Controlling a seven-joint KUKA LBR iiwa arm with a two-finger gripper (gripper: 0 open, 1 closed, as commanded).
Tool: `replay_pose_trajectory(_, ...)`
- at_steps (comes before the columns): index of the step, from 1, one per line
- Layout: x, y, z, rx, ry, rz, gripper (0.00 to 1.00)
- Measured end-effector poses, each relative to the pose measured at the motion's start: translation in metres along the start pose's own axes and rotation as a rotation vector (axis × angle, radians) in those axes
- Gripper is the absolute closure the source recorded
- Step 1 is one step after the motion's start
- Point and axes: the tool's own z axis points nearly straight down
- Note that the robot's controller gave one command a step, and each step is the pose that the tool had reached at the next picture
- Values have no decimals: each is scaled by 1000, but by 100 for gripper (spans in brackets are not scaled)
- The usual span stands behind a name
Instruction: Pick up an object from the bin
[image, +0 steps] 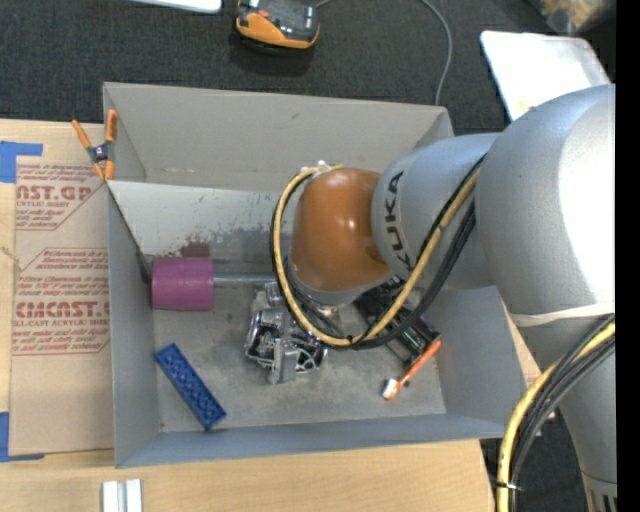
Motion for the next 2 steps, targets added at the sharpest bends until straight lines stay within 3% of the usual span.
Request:
replay_pose_trajectory(1,10,-14,-61,-1,1,41,0)
replay_pose_trajectory(2,3,-25,-30,-1,0,55,0)
